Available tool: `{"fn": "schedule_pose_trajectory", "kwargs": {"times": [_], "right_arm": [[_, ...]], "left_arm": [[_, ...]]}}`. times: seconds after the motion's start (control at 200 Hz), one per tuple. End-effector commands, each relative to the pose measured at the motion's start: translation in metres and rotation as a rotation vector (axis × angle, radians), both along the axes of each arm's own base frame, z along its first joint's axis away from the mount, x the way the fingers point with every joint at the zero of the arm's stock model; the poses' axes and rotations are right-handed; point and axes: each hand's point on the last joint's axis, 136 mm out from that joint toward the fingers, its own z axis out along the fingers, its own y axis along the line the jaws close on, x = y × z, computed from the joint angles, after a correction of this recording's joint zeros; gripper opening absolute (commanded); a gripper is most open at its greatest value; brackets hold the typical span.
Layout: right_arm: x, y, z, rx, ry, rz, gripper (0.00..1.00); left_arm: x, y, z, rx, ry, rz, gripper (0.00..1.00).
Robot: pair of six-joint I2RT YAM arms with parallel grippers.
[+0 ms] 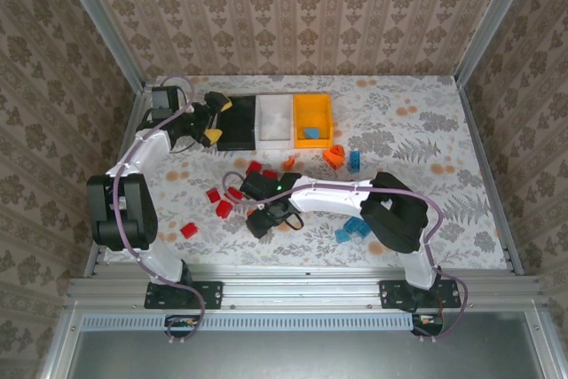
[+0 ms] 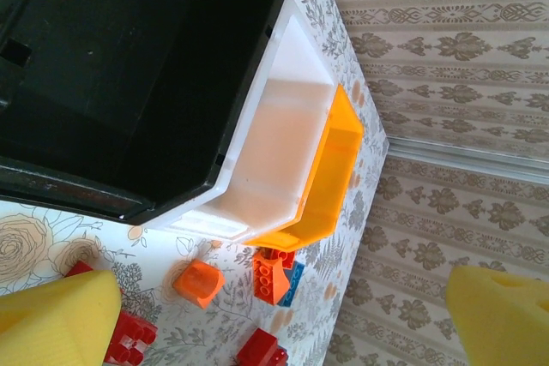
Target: Sort the legos into containers by color
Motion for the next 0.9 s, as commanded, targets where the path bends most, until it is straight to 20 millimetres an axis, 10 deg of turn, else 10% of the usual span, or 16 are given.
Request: {"fn": "schedule_pose_trajectory", "kwargs": {"times": [0.0,0.47,0.895], "right_arm": [[0.016,-0.004,-0.016,-0.071,-0.037,0.026,0.78],[0.102,0.011,-0.023,-0.009,-0.205,-0.091,0.77],[0.106,-0.024,-0.01,-0.015,-0.243,-0.194,0.29]], "left_arm": [[-0.002,0.0,-0.004,-0.001,0.015,0.0,1.0],[0.003,0.02,-0.003,0.014,0.014,0.042,1.0],[0.003,0.017,-0.005,0.004,0.019,0.042,1.0]]}}
